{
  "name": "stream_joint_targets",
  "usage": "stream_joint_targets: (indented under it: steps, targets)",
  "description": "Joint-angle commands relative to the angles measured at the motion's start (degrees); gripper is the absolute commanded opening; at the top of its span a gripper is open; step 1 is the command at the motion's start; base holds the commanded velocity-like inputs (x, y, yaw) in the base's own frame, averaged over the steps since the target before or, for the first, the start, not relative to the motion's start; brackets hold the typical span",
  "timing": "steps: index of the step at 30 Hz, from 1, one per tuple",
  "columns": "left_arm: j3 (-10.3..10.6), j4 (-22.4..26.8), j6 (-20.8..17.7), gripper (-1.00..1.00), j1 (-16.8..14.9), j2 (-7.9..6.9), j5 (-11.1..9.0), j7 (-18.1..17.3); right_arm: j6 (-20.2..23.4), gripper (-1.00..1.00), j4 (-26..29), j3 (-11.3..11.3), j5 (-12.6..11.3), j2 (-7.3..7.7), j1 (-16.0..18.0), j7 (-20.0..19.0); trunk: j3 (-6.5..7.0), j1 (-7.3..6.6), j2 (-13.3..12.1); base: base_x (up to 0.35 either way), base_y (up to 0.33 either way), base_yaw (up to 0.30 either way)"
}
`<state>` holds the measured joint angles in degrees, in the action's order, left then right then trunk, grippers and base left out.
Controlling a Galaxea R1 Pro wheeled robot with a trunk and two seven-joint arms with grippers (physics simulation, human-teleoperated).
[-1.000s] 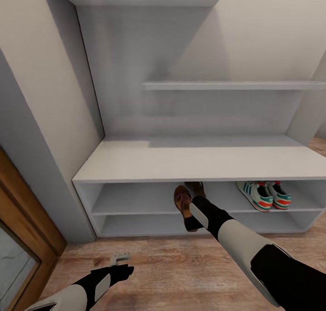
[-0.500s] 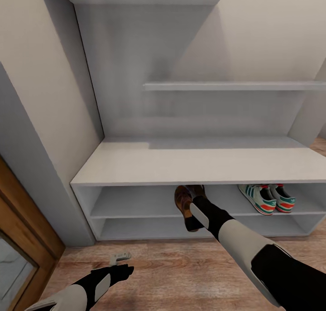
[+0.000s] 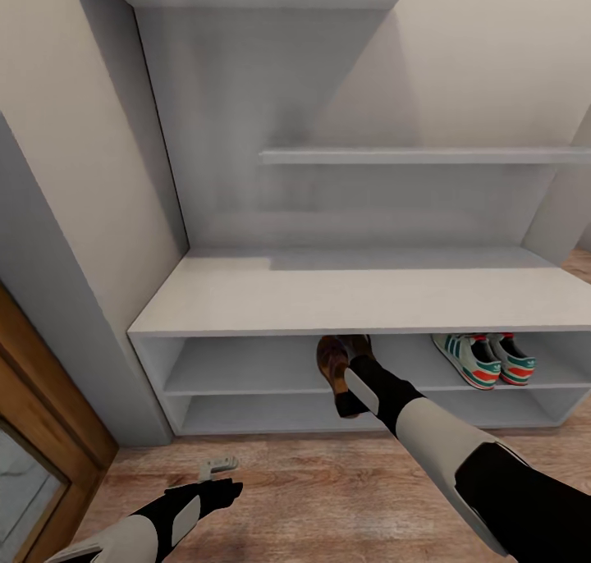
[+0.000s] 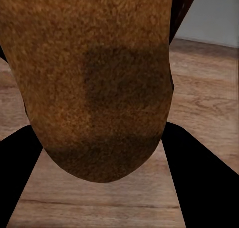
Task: Pick up the two gym shoes and the two sandals from the corridor floor and place them onto the hallstand (shoe rack) in the corridor, making sure they are on the rack and not on the floor. Arrange them so the two gym shoes are next to each other and the two sandals are next to each other.
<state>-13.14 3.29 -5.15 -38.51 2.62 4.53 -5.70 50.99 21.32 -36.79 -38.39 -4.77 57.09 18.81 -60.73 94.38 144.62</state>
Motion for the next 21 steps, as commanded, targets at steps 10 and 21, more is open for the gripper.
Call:
stream_joint_targets:
  steps: [10, 21]
  targets:
    - [-0.5, 0.1, -0.4, 1.0, 0.0, 0.01, 0.5, -0.2, -0.6, -1.0, -3.3, -0.5, -0.7, 0.03, 0.0, 0.3, -0.05, -0.01, 0.0, 0.0, 0.0, 0.0]
    - [-0.5, 0.1, -0.4, 1.0, 0.0, 0.01, 0.5, -0.2, -0.7, -1.0, -4.7, -0.6, -0.7, 0.02, -0.2, 0.3, -0.05, -0.01, 0.0, 0.0, 0.0, 0.0]
